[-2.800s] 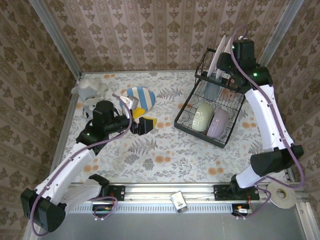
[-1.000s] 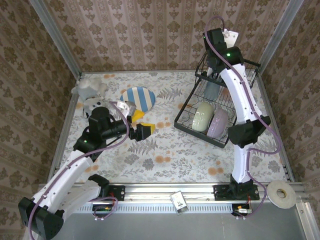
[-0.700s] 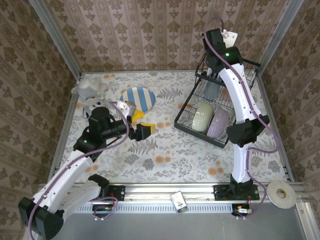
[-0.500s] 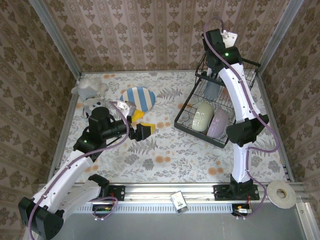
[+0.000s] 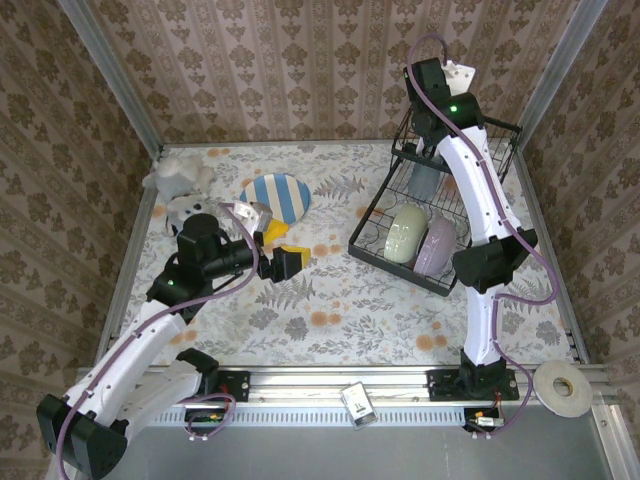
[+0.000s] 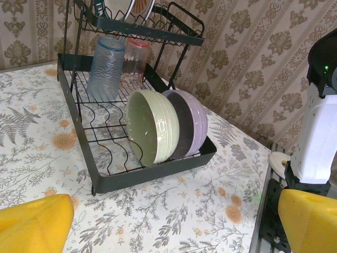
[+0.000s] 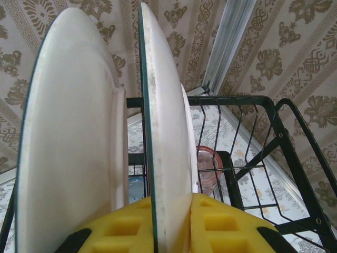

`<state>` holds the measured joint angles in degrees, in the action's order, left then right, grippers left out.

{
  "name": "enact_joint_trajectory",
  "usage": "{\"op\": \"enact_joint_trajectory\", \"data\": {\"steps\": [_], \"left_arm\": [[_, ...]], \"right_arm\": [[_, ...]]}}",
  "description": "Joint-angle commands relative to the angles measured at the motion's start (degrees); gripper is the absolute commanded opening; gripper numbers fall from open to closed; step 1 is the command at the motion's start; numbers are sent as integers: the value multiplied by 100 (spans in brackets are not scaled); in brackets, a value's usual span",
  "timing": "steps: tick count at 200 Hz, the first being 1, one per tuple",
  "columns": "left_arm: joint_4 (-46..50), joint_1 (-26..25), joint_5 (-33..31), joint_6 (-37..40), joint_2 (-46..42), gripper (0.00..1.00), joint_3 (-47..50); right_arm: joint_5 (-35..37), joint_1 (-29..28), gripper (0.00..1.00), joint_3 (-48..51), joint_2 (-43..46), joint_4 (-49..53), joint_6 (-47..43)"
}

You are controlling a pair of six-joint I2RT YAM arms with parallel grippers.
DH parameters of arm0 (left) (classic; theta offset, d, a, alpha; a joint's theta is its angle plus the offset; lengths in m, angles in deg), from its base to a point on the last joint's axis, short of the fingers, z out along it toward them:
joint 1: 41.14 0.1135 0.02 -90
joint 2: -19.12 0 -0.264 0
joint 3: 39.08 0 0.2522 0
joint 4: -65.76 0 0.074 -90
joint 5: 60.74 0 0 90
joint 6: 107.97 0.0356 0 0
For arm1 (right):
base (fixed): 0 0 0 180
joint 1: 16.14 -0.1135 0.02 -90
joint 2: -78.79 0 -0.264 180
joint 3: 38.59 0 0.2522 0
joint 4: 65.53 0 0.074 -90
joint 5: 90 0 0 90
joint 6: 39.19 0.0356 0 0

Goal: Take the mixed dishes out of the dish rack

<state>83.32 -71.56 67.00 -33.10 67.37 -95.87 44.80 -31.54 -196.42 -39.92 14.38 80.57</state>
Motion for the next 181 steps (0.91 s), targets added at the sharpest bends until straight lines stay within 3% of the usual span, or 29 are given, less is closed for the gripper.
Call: {"op": "enact_joint_trajectory", "data": {"steps": [1,25,139,181], "left_arm": [[-115,-28,44,139,-20,100,50],[-117,-26,23,147,-13,100,49],[-115,-22,16,151,30,100,43],[-111,-26,19,151,31,100,44]], "right_arm": [[-26,57,8,-130,-21,96,-144],[5,61,0,-122,26,35,-197],[94,49,0,-95,442,-221,-428],[-50,55,0,369,765,-537,-409]]}}
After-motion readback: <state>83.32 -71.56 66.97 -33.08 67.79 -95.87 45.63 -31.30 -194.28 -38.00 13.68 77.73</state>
